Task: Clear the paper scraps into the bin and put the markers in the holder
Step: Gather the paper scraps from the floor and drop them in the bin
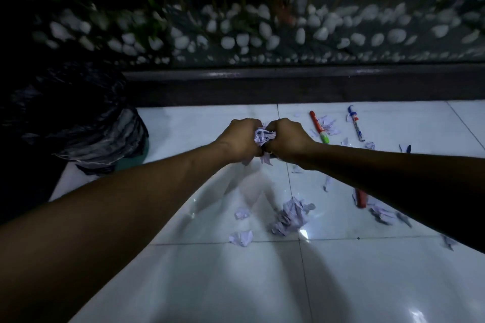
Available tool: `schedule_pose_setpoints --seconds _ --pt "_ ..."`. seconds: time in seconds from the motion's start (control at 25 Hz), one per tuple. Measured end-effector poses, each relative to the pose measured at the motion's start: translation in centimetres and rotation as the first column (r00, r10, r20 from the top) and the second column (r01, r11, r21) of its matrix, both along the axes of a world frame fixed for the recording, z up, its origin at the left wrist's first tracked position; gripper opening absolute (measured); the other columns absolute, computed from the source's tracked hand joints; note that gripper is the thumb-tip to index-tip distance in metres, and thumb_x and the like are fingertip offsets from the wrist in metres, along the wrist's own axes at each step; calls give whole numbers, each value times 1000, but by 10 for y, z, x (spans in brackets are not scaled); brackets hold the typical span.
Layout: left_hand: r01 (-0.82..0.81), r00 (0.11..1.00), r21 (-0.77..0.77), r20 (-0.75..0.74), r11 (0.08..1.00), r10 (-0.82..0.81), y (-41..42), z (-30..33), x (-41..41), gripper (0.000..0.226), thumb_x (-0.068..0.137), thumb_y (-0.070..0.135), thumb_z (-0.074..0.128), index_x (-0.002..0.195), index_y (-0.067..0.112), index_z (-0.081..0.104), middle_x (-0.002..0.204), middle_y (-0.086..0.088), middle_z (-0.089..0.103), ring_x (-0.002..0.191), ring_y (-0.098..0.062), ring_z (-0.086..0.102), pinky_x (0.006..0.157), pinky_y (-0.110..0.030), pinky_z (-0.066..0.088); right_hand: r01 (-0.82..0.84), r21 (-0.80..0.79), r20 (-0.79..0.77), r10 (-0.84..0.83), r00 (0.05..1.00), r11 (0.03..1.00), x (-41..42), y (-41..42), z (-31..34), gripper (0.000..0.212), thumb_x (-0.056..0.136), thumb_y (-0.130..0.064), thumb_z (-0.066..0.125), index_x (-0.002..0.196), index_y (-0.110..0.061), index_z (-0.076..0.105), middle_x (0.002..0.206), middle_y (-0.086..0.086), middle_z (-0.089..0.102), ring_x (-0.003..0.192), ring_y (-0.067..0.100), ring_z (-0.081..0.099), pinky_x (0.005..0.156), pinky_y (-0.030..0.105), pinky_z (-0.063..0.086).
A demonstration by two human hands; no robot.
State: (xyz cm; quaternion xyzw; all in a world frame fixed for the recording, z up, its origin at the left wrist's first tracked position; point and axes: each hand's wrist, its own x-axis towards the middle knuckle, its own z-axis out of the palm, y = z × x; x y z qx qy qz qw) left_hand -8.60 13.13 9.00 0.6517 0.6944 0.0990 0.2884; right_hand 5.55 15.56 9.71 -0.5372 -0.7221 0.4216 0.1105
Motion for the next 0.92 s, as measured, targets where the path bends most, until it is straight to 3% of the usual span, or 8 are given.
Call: schedule_pose_setpoints --seconds 0.12,0.24,0.36,0.44,0.52,0.64,0.8,0.92 --pt "17 995 57 -98 998 -11 9 47 -28 17 65 4 74 74 15 65 66 -2 71 78 -20 70 67 -31 59 21 63 -57 -17 998 998 -30 7 46 9 79 -7 68 82 -2 74 82 14 75 79 25 74 78 45 63" --pt "-41 986 157 -152 987 65 7 102 -70 12 70 11 74 81 8 70 76 -6 75 81 -21 71 65 -29 53 17 157 -114 1 994 987 -79 10 94 7 76 -8 69 80 -4 73 81 11 74 76 21 71 72 37 62" --pt "-111 966 254 -201 961 164 -9 153 -117 8 77 11 70 82 12 65 76 -7 71 86 -24 69 67 -27 47 -51 319 -13 58 998 946 -137 3 141 3 82 -10 67 80 -9 65 73 6 62 63 17 56 48 26 41" --pt "-157 946 303 -229 940 232 -20 171 -145 8 79 12 68 82 14 61 86 -11 73 90 -26 68 68 -26 43 -93 343 -9 102 995 935 -173 -3 160 2 85 -7 65 84 -7 64 70 4 55 57 12 49 43 24 37" --pt "-210 919 309 -262 928 295 -31 181 -175 9 80 11 67 81 15 58 86 -11 69 88 -28 66 65 -27 40 -146 352 2 155 988 924 -210 -11 170 14 87 -5 62 74 -6 56 73 7 53 60 16 47 47 27 35" --pt "-311 868 302 -296 901 399 -48 186 -218 8 80 2 62 77 9 59 65 -7 56 82 -27 61 62 -30 42 -216 374 -7 236 972 902 -260 -23 172 34 88 -4 60 60 -12 42 66 6 48 65 21 48 46 28 32" --pt "-395 835 258 -300 882 462 -70 171 -277 13 74 -4 59 73 9 60 55 -11 61 75 -26 70 62 -36 58 -301 323 25 310 950 897 -319 -35 158 31 93 -12 57 65 -12 44 67 6 47 60 21 45 43 29 30" --pt "-435 832 242 -260 867 490 -83 153 -305 18 71 -2 51 63 13 57 50 -9 60 70 -28 71 65 -40 62 -349 291 54 349 936 891 -352 -40 138 26 93 -13 56 68 -11 47 72 9 51 57 19 45 43 28 29"
